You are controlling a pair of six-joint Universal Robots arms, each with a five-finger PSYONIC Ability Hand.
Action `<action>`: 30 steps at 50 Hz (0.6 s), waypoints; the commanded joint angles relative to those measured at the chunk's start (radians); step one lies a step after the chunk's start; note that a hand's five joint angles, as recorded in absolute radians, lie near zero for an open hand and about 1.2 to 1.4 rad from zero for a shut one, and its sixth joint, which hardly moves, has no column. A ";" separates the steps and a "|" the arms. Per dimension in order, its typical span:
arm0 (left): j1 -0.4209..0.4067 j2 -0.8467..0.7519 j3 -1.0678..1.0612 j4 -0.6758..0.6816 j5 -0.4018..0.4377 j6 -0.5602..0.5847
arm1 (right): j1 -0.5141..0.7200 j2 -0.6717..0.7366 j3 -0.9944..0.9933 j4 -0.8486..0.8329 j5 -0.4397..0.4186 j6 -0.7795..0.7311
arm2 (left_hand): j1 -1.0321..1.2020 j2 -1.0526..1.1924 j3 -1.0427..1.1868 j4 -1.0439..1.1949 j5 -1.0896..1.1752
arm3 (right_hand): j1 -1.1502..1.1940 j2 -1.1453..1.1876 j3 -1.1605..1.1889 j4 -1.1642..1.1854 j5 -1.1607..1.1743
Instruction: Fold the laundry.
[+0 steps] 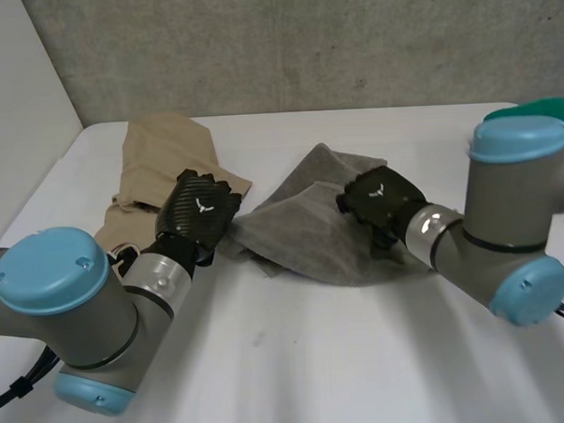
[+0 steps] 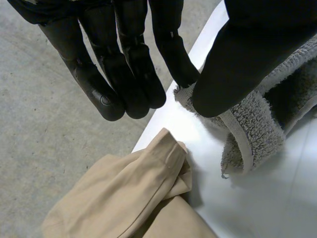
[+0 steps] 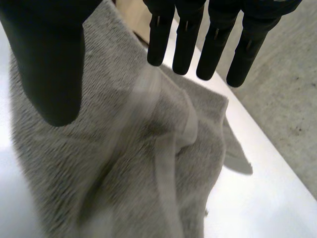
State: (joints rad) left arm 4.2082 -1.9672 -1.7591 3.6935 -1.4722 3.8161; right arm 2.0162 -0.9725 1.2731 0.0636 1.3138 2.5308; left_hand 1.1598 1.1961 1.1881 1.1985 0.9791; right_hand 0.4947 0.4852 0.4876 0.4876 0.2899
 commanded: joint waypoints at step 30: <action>-0.013 0.100 -0.001 -0.038 0.085 0.047 | 0.085 0.344 -0.645 0.177 0.036 -0.010 | -0.089 -0.126 -0.118 -0.128 -0.083 | 0.902 0.911 0.909 0.909 0.932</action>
State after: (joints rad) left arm 4.1578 -1.8430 -1.8060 3.6543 -1.3791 3.8769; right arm 2.1264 -0.4700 0.4588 0.2353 1.2665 2.5629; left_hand 1.1595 1.1927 1.1862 1.1948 0.9792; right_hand 1.1162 1.1766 1.1862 1.1945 0.9647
